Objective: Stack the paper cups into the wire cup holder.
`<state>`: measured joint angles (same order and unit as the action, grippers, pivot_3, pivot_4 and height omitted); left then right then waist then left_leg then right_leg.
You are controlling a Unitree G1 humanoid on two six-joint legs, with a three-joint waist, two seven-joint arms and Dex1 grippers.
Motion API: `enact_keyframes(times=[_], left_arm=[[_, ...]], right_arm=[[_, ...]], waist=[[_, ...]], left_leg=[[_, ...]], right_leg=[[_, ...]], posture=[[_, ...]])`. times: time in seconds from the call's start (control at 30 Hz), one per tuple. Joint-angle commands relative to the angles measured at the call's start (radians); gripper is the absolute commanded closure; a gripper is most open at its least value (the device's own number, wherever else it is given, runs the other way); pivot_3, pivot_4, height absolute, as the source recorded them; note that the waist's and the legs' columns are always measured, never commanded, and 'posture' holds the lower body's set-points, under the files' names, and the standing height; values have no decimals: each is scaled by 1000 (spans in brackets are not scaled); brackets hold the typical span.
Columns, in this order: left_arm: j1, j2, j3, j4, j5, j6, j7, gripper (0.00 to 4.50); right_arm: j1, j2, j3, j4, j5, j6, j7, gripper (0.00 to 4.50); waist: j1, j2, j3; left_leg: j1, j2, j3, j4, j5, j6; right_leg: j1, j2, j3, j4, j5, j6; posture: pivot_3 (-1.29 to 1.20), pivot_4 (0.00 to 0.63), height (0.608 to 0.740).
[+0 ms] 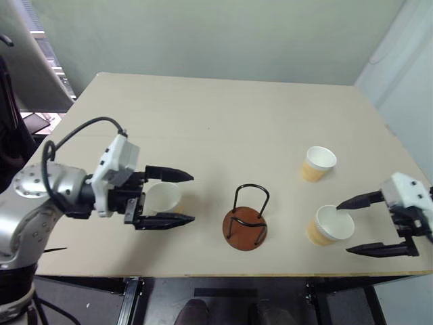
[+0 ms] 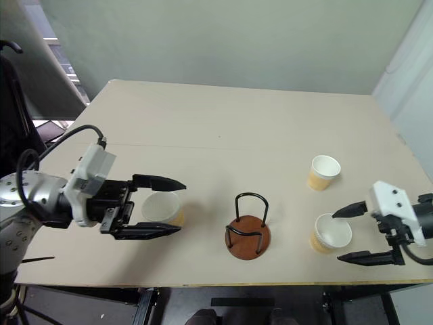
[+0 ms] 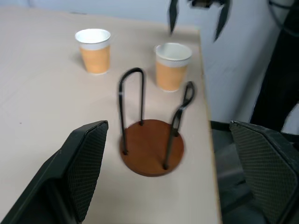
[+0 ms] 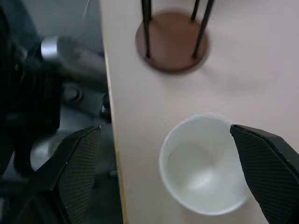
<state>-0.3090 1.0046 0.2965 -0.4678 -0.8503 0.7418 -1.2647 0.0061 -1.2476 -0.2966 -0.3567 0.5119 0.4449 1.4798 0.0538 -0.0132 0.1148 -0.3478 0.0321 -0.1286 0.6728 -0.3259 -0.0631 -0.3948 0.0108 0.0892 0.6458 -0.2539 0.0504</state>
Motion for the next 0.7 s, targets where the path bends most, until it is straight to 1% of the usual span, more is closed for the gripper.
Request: enact_keyframes(times=[0.03, 0.17, 0.3, 0.4, 0.57, 0.63, 0.7], left_arm=[[10, 39, 67, -37, -48, 6, -3, 27], [38, 79, 120, -20, -40, -8, -4, 27], [67, 78, 131, -47, -54, -7, 15, 27], [78, 67, 125, -65, -63, -7, 40, 0], [91, 73, 132, -69, -65, -12, 61, 0], [97, 77, 134, -69, -63, -15, 64, 0], [101, 78, 134, -68, -63, -17, 67, 0]], right_arm=[[3, -13, 51, 12, -70, -51, -14, 0], [-8, -8, 115, 25, -109, -81, -12, 0], [-45, 0, 189, 57, -163, -112, -24, 0], [-90, 19, 254, 88, -209, -132, -39, 569], [-151, 38, 303, 115, -236, -147, -38, 2376], [-171, 39, 305, 114, -230, -144, -30, 3172], [-184, 38, 301, 106, -217, -140, -17, 3852]], waist=[[0, 0, 0], [-5, 0, 0], [-8, 0, 0], [-8, 0, 0], [-8, 0, 0], [-9, 0, 0], [-8, 0, 0]], left_leg=[[0, 0, 0, 0, 0, 0], [0, 1, 0, 0, -1, 1], [1, 1, 0, -1, -1, 1], [0, 1, 0, -1, -1, 1], [0, 2, -1, -2, 0, 1], [0, 2, 0, -3, 0, 1], [0, 2, 0, -3, 0, 0]], right_leg=[[0, 0, 1, 0, 0, 0], [0, 0, 1, 0, 0, 0], [-1, 0, 1, 0, 0, 0], [-1, 0, 1, 0, 0, 0], [-2, 0, 1, 1, 0, 0], [-2, 0, 1, 1, 0, 0], [-2, 0, 1, 1, 0, 0]], posture=[[0, 150, 740], [0, 150, 740], [0, 150, 740], [0, 150, 740], [0, 150, 740], [0, 150, 740], [0, 150, 740]])
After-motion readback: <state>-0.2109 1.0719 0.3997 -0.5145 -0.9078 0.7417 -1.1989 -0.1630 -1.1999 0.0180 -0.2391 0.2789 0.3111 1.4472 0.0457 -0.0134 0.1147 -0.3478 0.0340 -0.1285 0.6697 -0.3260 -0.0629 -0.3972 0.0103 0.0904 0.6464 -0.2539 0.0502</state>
